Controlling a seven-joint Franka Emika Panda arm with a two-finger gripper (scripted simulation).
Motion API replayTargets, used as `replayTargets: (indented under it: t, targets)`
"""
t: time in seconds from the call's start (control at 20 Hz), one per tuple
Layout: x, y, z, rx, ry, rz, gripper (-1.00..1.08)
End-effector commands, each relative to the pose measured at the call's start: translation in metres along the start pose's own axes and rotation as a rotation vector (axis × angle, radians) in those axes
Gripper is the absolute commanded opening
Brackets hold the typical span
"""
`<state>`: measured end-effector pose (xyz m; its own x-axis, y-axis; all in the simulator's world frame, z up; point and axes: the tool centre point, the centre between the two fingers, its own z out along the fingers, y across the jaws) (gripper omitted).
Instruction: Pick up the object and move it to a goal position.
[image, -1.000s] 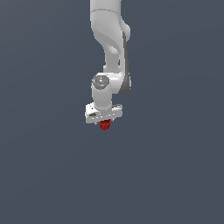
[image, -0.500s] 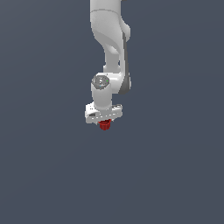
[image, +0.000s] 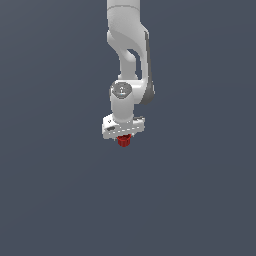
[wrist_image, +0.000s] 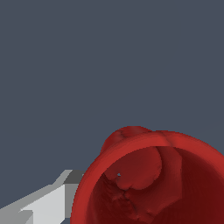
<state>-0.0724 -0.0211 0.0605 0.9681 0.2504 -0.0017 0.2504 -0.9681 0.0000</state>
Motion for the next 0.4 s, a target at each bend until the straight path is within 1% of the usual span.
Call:
replayTargets:
  t: [0.0, 0.15, 0.35]
  targets:
    - [0.002, -0.015, -0.009, -0.001, 0.002, -0.002, -1.0]
    - [0.004, -0.028, -0.016, -0.001, 0.002, -0.002, -1.0]
    - [0.005, -0.034, -0.019, -0.001, 0.002, -0.002, -1.0]
